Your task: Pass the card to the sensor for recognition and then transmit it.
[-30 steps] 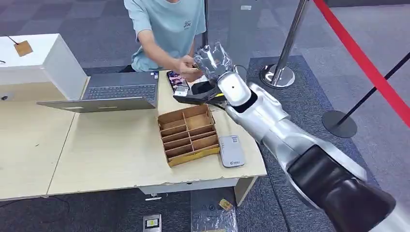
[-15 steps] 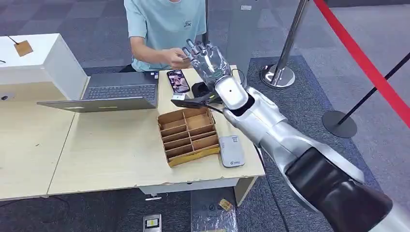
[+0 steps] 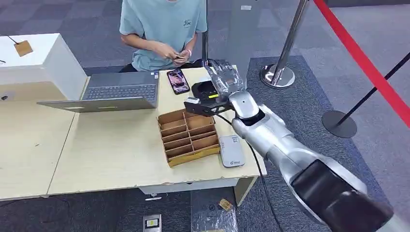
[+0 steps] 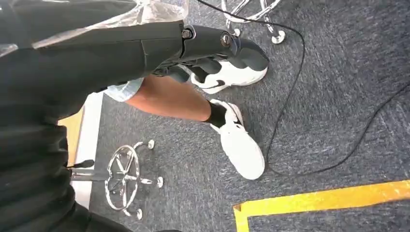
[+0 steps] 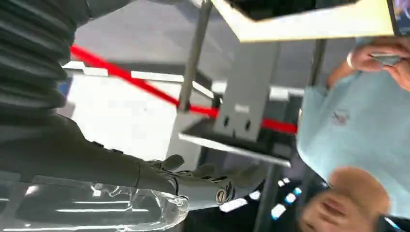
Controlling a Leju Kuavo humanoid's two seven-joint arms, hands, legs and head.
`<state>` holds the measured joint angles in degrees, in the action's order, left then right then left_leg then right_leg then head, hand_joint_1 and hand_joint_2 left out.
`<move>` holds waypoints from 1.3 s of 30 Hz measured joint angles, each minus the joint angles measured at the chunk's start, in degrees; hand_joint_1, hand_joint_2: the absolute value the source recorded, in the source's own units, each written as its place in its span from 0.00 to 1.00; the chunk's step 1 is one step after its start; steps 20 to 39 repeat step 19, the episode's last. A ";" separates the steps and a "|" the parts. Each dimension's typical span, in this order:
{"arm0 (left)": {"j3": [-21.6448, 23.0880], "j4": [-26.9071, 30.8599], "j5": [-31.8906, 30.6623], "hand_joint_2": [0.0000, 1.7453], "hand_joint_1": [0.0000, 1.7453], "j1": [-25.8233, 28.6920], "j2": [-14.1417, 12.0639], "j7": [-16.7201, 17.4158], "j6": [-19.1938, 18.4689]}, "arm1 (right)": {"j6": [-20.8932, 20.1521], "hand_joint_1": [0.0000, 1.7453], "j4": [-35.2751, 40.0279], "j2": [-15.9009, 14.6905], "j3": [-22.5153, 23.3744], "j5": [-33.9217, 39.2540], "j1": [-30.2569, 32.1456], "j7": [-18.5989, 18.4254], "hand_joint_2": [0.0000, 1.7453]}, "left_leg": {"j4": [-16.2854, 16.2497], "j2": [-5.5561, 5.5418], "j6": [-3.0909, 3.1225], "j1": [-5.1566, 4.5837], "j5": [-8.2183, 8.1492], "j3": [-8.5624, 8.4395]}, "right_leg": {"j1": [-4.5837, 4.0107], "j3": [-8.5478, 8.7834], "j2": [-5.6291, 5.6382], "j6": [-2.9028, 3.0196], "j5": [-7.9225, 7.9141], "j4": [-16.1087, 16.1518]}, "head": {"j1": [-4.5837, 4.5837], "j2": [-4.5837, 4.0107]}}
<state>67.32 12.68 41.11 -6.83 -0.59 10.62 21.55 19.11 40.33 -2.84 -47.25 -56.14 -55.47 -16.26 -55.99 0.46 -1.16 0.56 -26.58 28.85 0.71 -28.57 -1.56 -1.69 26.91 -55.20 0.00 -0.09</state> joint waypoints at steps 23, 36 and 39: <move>-0.04 0.00 1.92 1.00 0.00 0.04 0.17 1.55 1.99 | 19.60 0.00 11.23 -4.68 10.35 28.56 9.35 3.47 1.00 | 0.00 0.01 0.00 0.00 0.00 0.01 | 0.01 0.00 0.00 0.00 0.00 0.00 | -0.02 0.00; -0.04 0.00 1.92 1.00 0.00 0.04 0.17 1.55 1.99 | 19.60 0.00 11.23 -4.68 10.35 28.56 9.35 3.47 1.00 | 0.00 0.01 0.00 0.00 0.00 0.01 | 0.01 0.00 0.00 0.00 0.00 0.00 | -0.02 0.00; -0.04 0.00 1.92 1.00 0.00 0.04 0.17 1.55 1.99 | 19.60 0.00 11.23 -4.68 10.35 28.56 9.35 3.47 1.00 | 0.00 0.01 0.00 0.00 0.00 0.01 | 0.01 0.00 0.00 0.00 0.00 0.00 | -0.02 0.00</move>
